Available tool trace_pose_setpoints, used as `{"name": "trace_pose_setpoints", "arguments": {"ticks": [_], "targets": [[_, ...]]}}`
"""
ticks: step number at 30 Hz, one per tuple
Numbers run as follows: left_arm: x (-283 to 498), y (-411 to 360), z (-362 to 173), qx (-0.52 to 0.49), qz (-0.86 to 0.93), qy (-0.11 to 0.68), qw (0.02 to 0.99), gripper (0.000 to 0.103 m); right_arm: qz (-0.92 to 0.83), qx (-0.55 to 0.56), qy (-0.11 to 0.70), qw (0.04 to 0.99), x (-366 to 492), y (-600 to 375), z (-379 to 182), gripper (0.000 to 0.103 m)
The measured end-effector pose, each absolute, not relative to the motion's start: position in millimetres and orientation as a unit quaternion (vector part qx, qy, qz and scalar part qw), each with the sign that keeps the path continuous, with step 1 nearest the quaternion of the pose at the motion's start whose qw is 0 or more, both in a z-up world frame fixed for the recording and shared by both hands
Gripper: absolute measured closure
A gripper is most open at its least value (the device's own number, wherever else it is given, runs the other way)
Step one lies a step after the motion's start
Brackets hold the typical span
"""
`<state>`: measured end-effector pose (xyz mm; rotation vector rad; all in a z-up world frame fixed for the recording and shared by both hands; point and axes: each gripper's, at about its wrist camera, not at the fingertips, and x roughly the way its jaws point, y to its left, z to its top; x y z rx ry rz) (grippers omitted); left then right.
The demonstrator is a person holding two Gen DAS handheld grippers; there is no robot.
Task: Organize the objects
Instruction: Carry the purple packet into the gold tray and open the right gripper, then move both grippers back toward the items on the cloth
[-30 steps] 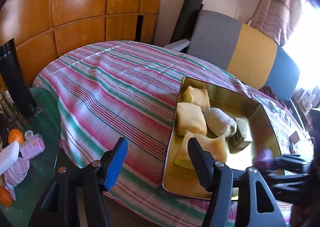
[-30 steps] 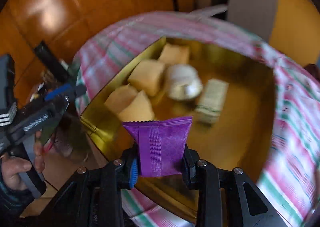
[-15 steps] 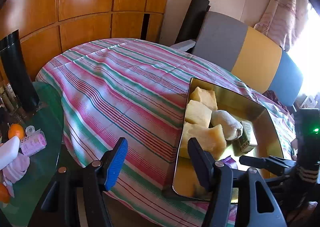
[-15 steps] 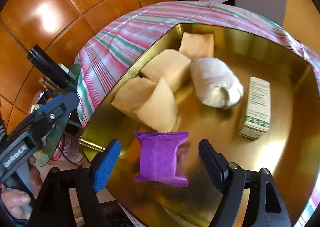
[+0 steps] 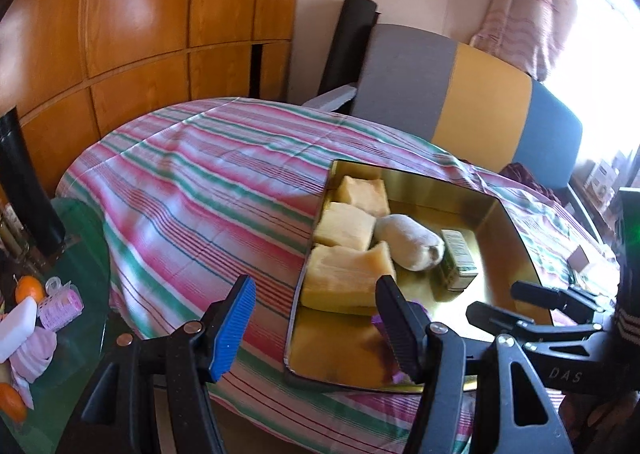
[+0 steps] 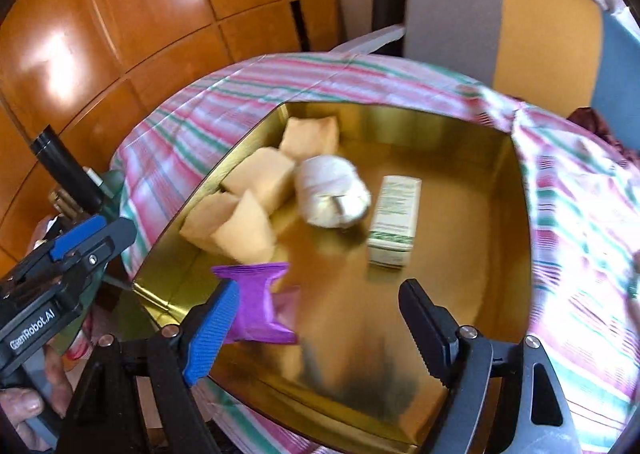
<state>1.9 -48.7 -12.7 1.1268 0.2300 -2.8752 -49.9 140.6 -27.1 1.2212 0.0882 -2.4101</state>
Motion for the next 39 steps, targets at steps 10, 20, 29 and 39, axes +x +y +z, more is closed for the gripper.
{"name": "trace_pose_setpoints", "arguments": {"ticks": [10,20,29,39], "targets": [[8,-22,-9,0.368,-0.928,0.047,0.002,0.04,-0.904,0.391,0.046,0.166,-30,176,-5,0.02],[6,7,0,0.368,-0.929,0.022,-0.028,0.043,-0.92,0.379,0.037,0.093,-14,243,1,0.02],[-1,41,7,0.368,-0.927,-0.005,-0.069,0.045,-0.914,0.407,-0.007,0.009,-14,336,-5,0.02],[-24,99,22,0.368,-0.918,-0.028,-0.146,0.051,-0.902,0.408,-0.086,-0.114,-9,483,18,0.02]]}}
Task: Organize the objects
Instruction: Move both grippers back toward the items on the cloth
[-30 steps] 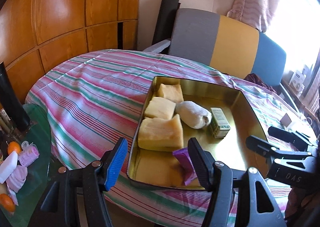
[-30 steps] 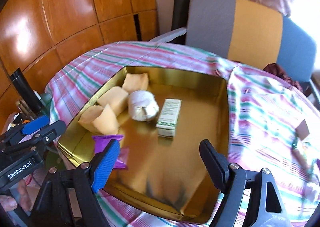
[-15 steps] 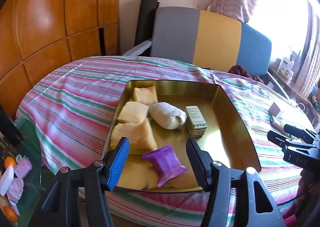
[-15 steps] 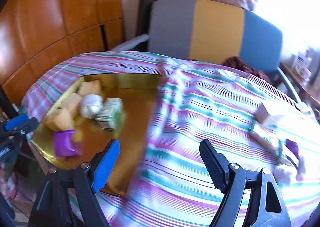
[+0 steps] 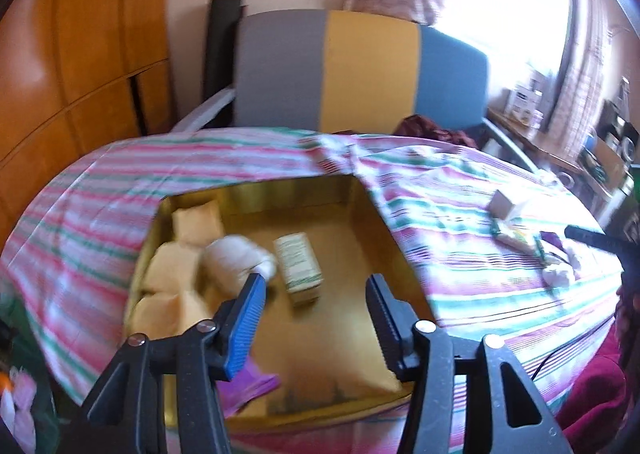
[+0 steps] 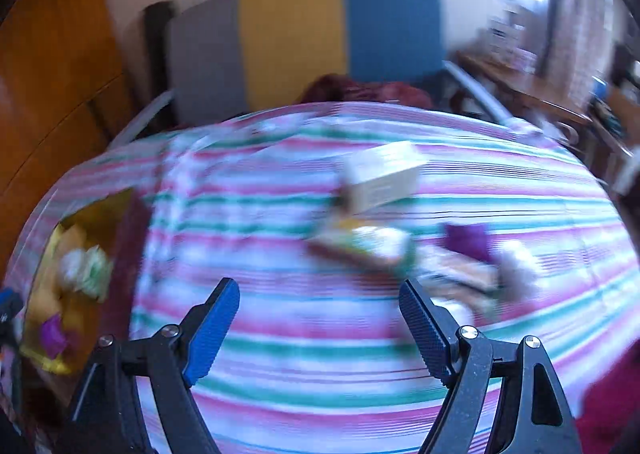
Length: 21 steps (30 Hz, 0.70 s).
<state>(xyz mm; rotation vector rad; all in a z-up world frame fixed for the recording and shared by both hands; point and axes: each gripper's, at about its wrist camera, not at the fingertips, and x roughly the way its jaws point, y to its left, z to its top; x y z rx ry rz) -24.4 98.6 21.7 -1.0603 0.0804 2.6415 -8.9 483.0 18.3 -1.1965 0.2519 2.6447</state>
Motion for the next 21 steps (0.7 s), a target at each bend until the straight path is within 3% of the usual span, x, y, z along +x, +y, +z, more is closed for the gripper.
{"name": "trace_pose_setpoints", "arguments": {"ticks": [9,13,21], "targets": [[-39,197,28,-0.367,0.891,0.075,0.255,0.051,0.867,-0.382,0.179,0.265,15,624,-5,0.019],[-47,243,14,-0.392,0.867,0.101,0.291,0.051,0.851,-0.37,0.258,0.269,30,652,-14,0.019],[-66,332,-11,-0.418,0.822,0.142,0.36,0.048,0.85,-0.392,0.254,0.241,17,649,-23,0.018]]}}
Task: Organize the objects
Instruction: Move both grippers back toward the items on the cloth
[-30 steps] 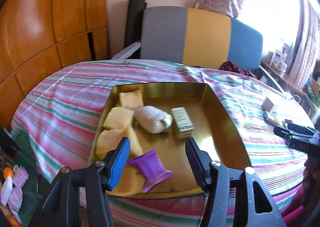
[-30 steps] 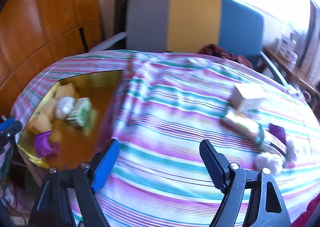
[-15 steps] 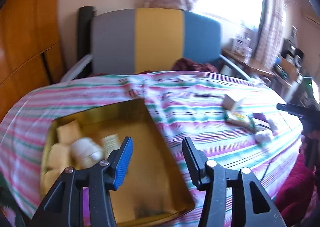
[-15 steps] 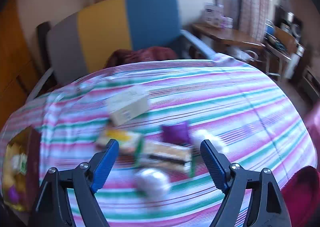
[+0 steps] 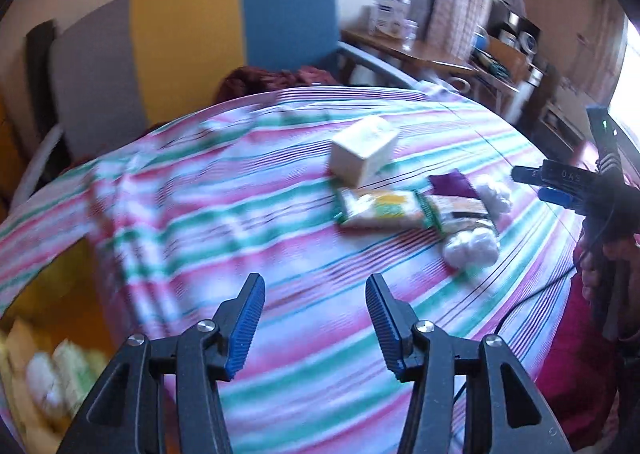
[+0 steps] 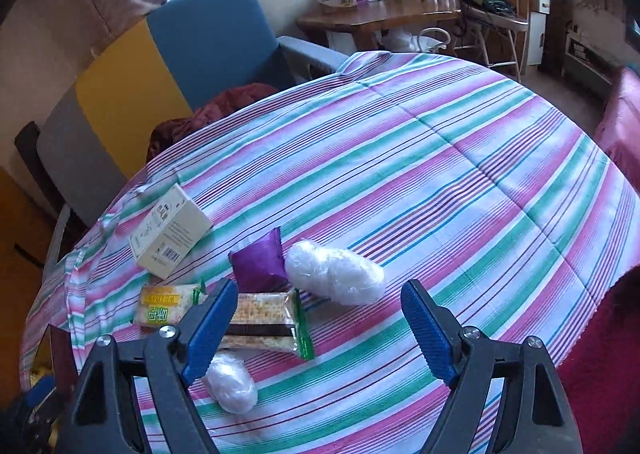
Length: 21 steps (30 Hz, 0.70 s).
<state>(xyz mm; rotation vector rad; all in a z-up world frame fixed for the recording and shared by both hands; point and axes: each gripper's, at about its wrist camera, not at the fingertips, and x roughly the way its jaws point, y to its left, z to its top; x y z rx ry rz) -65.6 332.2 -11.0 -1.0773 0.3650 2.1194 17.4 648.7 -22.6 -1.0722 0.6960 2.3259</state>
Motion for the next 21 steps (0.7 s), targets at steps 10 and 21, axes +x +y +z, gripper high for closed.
{"name": "trace_pose_setpoints", "arguments": {"ticks": [10,21], "targets": [[-116,436,-17,-0.386,0.791,0.217,0.422,0.022,0.857,-0.393,0.262,0.208,18,643,-21,0.016],[-158,516,-60,-0.382,0.76,0.295,0.435,0.012,0.845,-0.411,0.292,0.177,15,647,-33,0.016]]}}
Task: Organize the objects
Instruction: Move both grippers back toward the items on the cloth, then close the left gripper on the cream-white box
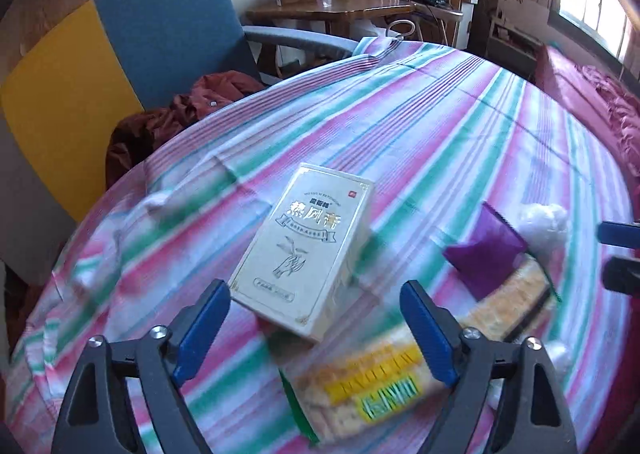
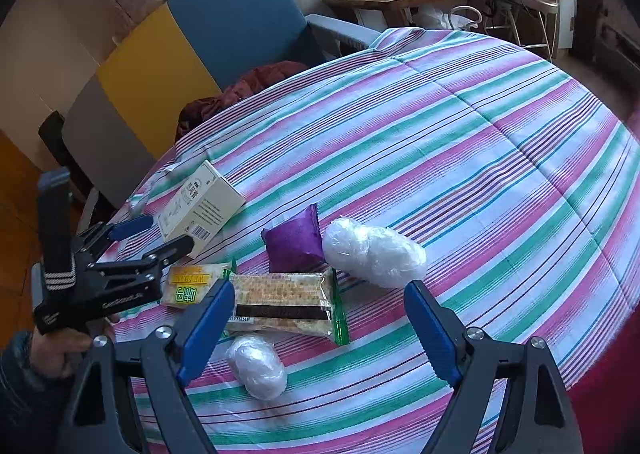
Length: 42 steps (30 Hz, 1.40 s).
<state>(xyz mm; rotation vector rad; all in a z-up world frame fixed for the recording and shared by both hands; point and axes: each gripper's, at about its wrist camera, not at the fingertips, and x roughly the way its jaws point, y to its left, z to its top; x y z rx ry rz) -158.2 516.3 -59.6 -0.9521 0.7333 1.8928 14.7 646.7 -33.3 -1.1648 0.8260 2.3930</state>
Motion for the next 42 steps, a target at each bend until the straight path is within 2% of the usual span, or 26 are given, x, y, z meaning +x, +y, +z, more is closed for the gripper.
{"name": "trace_pose_setpoints", "arguments": {"ticks": [2,4,10,13,16,21,23,24,25,32,38,39,40,42], "targets": [[-164,530,-62,-0.375,0.76,0.305,0.435,0.014,0.844,-0.413,0.293,0.174,14,647,-34,0.016],[-166,539,-62,-0.367,0.762,0.313,0.431,0.026,0.843,-0.416,0.294,0.172,13,647,-34,0.016],[-165,546,-64,-0.369,0.754,0.323,0.437,0.028,0.837,-0.422,0.302,0.173,15,650,-36,0.016],[-161,537,-66,-0.379,0.746,0.319,0.445,0.036,0.837,-0.42,0.303,0.175,15,651,-36,0.016],[-149,522,-67,-0.388,0.73,0.308,0.47,0.039,0.837,-0.419,0.304,0.176,16,652,-35,0.016],[-148,503,-50,-0.398,0.736,0.263,0.481,0.038,0.838,-0.418,0.304,0.177,16,652,-35,0.015],[-149,498,-46,-0.399,0.743,0.253,0.474,0.031,0.837,-0.418,0.305,0.178,16,652,-36,0.015],[-150,498,-45,-0.399,0.746,0.251,0.47,0.022,0.837,-0.418,0.305,0.178,16,652,-36,0.015],[-152,497,-45,-0.401,0.748,0.246,0.468,0.019,0.837,-0.418,0.305,0.178,16,652,-36,0.015],[-165,531,-41,-0.403,0.758,0.239,0.455,0.019,0.836,-0.42,0.303,0.179,17,651,-37,0.015],[-184,564,-62,-0.425,0.755,0.251,0.433,0.019,0.833,-0.428,0.302,0.178,16,652,-38,0.014],[-188,567,-67,-0.434,0.751,0.251,0.429,0.022,0.833,-0.429,0.302,0.177,15,653,-39,0.014],[-191,567,-72,-0.44,0.752,0.249,0.423,0.047,0.832,-0.429,0.303,0.178,15,653,-39,0.014],[-194,559,-74,-0.449,0.758,0.231,0.414,0.053,0.831,-0.43,0.304,0.18,16,655,-40,0.014]]}}
